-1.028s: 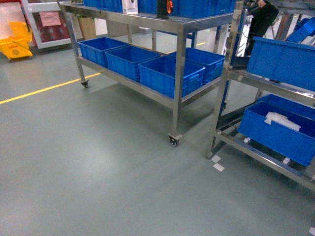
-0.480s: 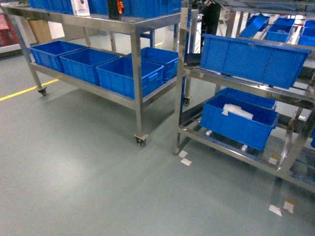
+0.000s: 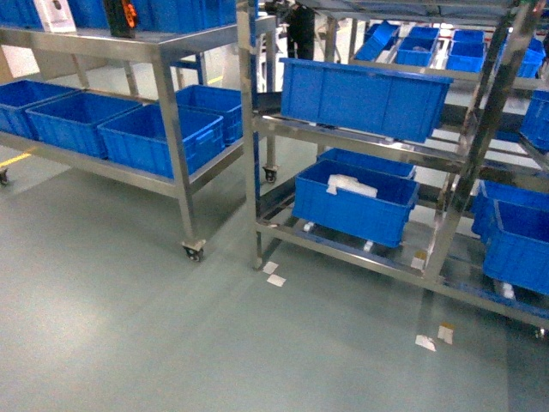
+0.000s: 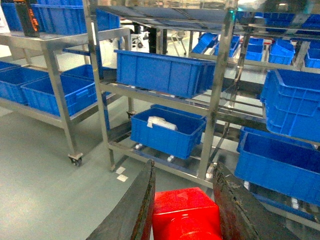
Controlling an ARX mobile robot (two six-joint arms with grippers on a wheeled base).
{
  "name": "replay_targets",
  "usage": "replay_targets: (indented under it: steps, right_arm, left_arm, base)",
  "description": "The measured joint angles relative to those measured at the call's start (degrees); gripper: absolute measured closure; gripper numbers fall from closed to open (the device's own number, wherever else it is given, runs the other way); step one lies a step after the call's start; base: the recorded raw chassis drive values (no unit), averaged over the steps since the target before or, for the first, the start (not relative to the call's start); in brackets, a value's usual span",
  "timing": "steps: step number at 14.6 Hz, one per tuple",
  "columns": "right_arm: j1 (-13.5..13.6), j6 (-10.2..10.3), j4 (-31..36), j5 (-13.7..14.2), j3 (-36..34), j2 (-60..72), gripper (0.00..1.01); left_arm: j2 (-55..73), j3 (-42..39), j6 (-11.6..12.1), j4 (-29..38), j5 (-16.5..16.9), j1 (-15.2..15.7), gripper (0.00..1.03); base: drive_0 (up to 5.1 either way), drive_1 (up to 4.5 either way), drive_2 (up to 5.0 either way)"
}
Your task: Pick red block from blue box to shelf
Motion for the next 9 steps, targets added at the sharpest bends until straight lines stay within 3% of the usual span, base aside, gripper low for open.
replay_targets:
  steps: [9]
  right_arm:
    - [0.00, 0.00, 0.00, 0.00, 0.00, 0.00, 0.73]
  left_arm:
    - [0.00, 0.00, 0.00, -0.02, -0.02, 0.00, 0.05]
  base:
    - [0.1, 4.32, -4.2]
